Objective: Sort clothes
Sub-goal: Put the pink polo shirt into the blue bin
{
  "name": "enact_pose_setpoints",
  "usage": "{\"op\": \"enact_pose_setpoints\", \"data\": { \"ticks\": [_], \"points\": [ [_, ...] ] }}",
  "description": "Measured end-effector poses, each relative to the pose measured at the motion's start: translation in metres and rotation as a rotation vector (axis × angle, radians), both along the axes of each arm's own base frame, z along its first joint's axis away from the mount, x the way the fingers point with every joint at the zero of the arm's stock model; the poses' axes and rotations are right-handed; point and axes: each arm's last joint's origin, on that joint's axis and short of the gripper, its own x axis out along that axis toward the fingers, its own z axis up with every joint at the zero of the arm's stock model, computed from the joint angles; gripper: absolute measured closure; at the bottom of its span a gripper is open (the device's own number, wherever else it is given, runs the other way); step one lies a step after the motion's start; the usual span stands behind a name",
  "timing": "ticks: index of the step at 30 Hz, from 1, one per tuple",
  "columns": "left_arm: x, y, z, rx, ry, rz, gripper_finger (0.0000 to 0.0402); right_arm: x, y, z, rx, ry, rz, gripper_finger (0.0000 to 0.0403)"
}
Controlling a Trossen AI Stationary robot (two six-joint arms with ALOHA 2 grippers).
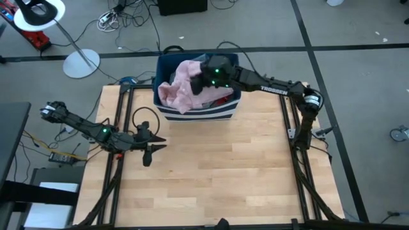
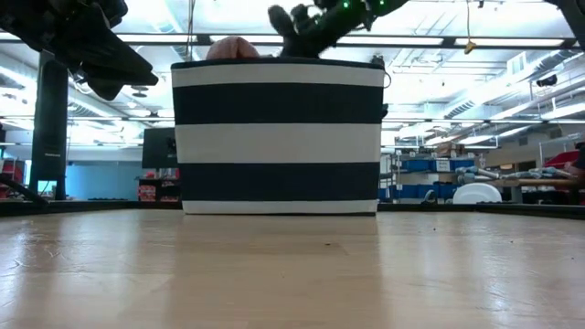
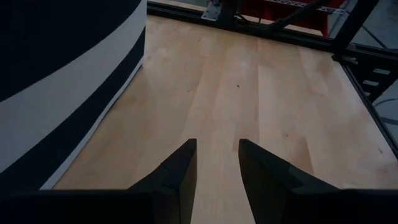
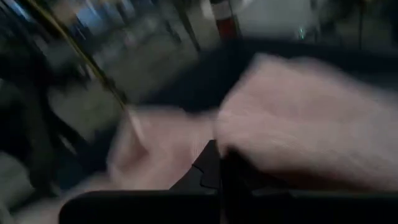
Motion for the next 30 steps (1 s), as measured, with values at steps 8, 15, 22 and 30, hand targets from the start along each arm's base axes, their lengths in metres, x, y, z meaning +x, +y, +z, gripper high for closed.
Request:
{"op": "enact_pose_setpoints", "data": {
  "ticks": [8,15,22,30],
  "points": [
    [0.0,0.0,0.0,0.002,0.003,0.002,0.0277,0.008,-0.011,-0.058,0.218,0.232,-0.026,0.0403],
    [0.0,0.0,0.0,0.002,0.004,0.003,0.0277,0.015,-0.027,-0.09,0.364,0.269,-0.067,0.0403],
    [0.0,0.0,0.0,0.0,0.003,0.005,0.0277,0.006,-0.039,-0.114,0.497,0.377,-0.092,0.0403],
    [0.0,0.0,-0.001,0.002,0.005,0.005,0.0277,0.005,-0.041,-0.092,0.444,0.253,-0.028,0.038]
  ]
}}
